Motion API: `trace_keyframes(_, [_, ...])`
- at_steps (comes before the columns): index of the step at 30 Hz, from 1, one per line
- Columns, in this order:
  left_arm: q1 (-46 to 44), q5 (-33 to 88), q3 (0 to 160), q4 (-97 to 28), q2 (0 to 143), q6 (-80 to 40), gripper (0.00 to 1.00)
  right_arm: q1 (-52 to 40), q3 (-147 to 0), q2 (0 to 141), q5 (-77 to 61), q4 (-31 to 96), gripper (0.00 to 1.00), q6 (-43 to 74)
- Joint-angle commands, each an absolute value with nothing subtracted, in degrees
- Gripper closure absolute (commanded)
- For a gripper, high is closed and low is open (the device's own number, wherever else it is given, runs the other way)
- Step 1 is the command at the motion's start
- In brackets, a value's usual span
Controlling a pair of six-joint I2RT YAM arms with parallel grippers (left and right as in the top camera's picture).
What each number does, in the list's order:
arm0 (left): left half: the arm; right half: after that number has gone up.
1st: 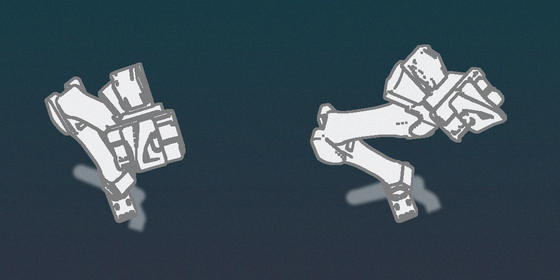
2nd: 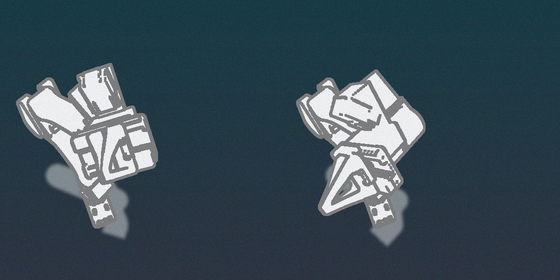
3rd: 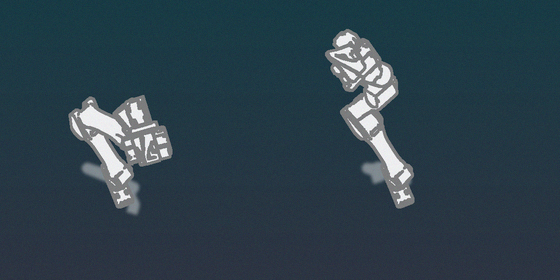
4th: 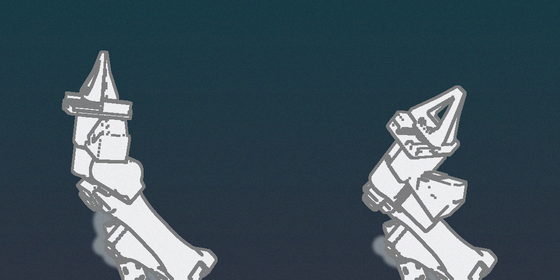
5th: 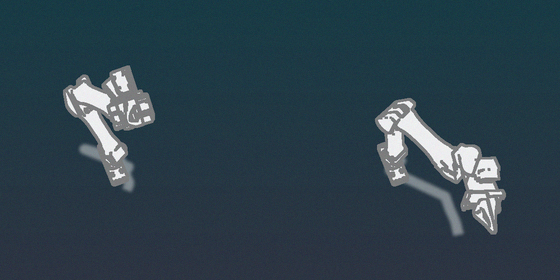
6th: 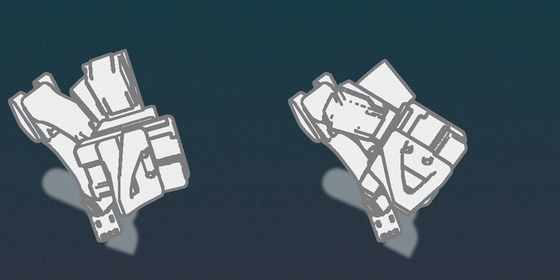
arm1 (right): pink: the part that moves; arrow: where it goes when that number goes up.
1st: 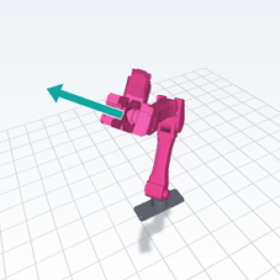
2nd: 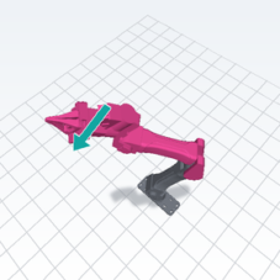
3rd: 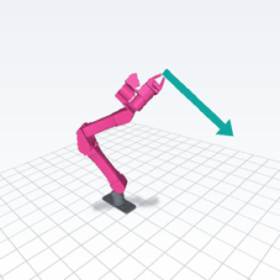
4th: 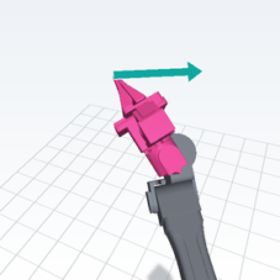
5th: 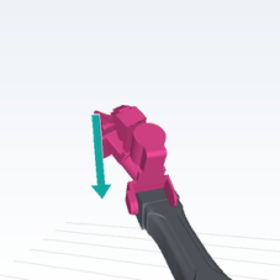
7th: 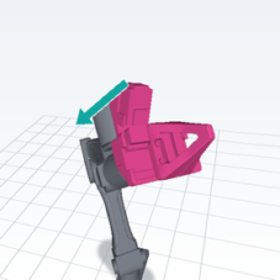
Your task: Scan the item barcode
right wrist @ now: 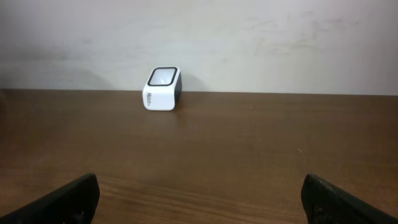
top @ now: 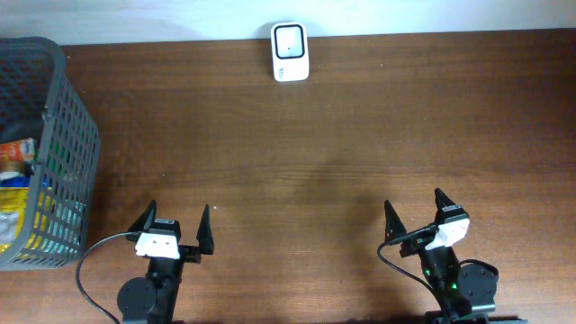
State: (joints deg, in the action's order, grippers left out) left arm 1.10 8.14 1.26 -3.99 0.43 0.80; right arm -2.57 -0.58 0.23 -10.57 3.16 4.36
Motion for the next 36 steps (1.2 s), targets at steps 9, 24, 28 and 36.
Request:
trace_keyframes(9, [1.3,7.4,0.5,-3.9,0.3,0.9,0.01,-3.0,-0.3,0.2,-10.9,3.6,0.02,4.8])
trace_keyframes(24, [1.3,7.8,0.5,-3.9,0.4,0.9,0.01,-3.0,-0.3,0.2,-10.9,3.6,0.02,4.8])
trace_keyframes(28, [1.3,7.5,0.5,-3.9,1.2,0.9,0.01,-3.0,-0.3,0.2,-10.9,3.6,0.02,4.8])
trace_keyframes(36, [1.3,7.4,3.4,-3.9,3.7,0.9,0.01,-3.0,-0.3,0.2,-10.9,3.6,0.02,4.8])
